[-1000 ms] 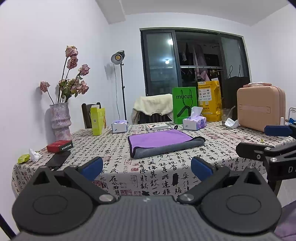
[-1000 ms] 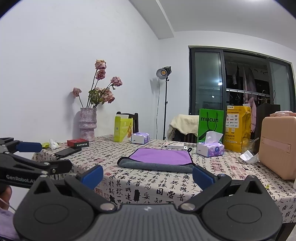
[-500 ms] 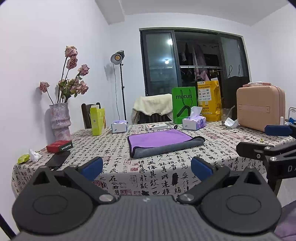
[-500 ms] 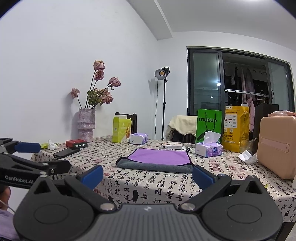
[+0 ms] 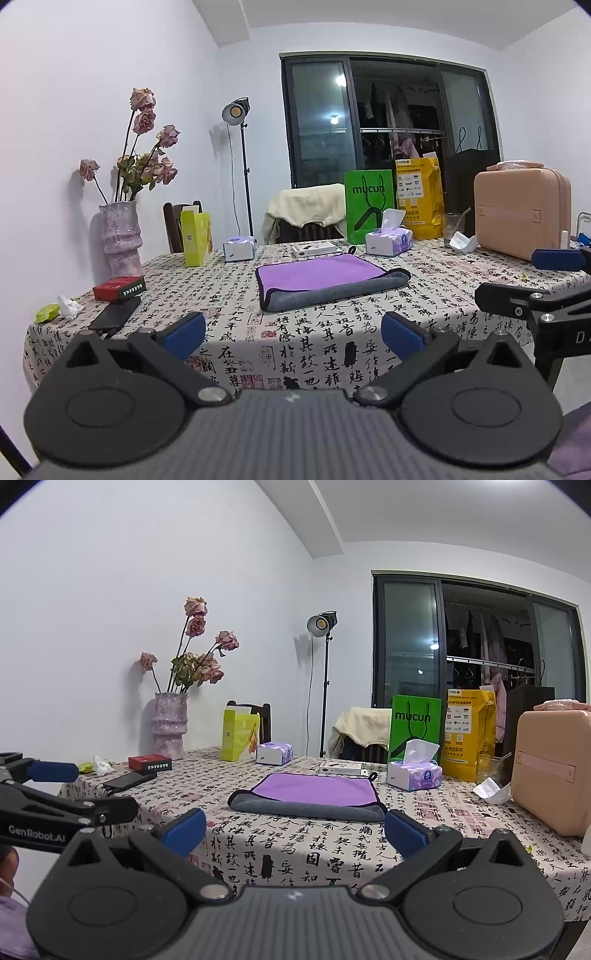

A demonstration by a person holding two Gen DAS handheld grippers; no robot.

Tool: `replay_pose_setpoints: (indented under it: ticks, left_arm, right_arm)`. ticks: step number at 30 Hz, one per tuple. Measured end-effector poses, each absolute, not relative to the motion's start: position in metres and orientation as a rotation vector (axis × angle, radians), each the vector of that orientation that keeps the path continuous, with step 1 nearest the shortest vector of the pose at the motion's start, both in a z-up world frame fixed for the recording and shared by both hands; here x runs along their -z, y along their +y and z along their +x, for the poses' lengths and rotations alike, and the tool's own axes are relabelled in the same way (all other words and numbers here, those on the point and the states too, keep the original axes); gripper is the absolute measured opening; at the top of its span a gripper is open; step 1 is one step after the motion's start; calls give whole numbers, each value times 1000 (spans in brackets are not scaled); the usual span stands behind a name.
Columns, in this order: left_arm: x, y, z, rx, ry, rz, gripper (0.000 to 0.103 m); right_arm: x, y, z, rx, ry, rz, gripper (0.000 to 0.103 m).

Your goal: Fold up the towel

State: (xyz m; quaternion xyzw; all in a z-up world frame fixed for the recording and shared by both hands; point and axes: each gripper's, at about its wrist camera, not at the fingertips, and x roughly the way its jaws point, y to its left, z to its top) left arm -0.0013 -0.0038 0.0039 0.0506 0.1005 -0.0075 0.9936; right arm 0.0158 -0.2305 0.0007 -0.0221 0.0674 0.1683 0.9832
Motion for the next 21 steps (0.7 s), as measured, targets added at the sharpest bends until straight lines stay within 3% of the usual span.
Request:
replay_pose_setpoints:
  ticks: [21]
  left_arm:
    - [9,-1,27,-27,243,105,103]
  right_arm:
    - [13,-231,35,-336,148,-27,103]
